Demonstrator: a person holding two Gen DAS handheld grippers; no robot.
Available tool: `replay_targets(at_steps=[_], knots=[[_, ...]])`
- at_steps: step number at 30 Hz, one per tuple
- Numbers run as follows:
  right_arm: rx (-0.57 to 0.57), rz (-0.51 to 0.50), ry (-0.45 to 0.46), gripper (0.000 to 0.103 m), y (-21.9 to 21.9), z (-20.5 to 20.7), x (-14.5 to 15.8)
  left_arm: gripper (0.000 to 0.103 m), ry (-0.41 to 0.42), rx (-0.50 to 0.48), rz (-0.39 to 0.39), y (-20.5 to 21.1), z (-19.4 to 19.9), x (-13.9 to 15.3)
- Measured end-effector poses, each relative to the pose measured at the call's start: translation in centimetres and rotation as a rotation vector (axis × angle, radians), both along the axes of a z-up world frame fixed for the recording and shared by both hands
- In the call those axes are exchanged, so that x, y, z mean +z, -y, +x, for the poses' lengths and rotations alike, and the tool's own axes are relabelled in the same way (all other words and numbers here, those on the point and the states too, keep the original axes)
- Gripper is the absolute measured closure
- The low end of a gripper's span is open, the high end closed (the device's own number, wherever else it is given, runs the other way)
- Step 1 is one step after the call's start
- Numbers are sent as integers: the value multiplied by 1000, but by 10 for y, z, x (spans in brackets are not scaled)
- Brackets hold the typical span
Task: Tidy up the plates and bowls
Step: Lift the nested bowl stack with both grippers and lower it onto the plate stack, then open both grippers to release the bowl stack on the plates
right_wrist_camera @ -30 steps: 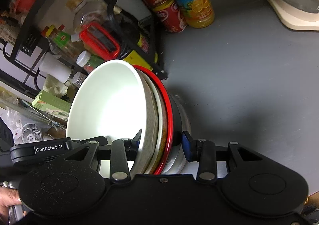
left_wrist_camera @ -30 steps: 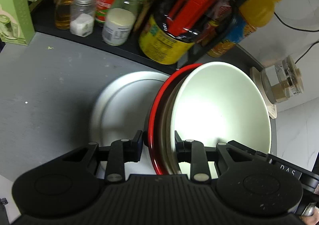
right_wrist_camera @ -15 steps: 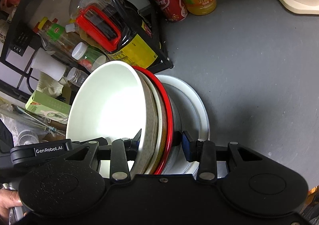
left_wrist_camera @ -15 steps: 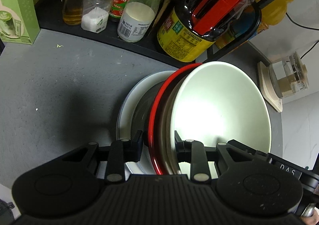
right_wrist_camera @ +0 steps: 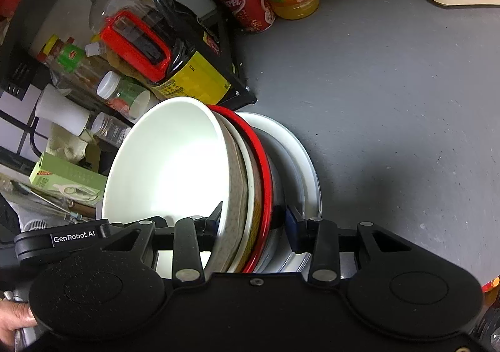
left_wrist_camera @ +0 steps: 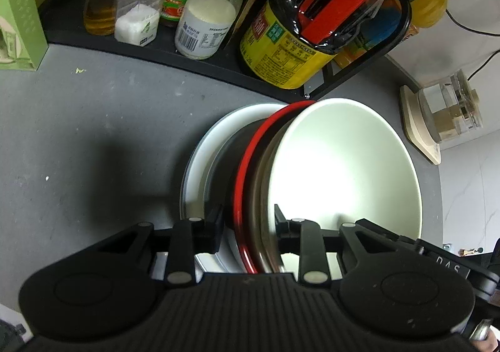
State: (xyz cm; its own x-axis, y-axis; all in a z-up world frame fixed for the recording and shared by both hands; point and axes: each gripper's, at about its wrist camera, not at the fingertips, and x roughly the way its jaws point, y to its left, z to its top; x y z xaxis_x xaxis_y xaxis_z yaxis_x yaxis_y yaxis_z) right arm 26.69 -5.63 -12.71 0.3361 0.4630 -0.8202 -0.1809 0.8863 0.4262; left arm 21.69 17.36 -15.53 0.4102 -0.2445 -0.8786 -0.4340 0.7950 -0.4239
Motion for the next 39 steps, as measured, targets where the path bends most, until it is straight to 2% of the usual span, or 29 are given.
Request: replay_targets(at_steps=[9,15,23,24,26,28,31,34,36,39], knots=[[-23,16,5,63,1,2,-3,72,12,-18,0,0,0,1],[-38,43,34,49,1,-2,2,71,11,-45,1,-1,3,1],[-98,36,113,26,10,-14,23,45,37,-96,64,2,2,15],[-107,32,123,24,12,-15,26,44,42,-99,70,2,2,17],[-124,26,147,21,18,-20,34,35,51,-102,85,2,0,23],[-140,25,164,18,24,-24,39,33,66,-104,101,3,-2,28],[-154,13,194,9,33,-35,48,31,91,-119,128,7,-6,38],[-159,-11,230,6,41,-48,59,22,128,-128,150,12,-13,49],[-165,-23,255,1,48,-57,66,21,151,-131,163,16,-21,57],[-185,-46,289,0,61,-75,75,16,174,-136,187,24,-36,68]])
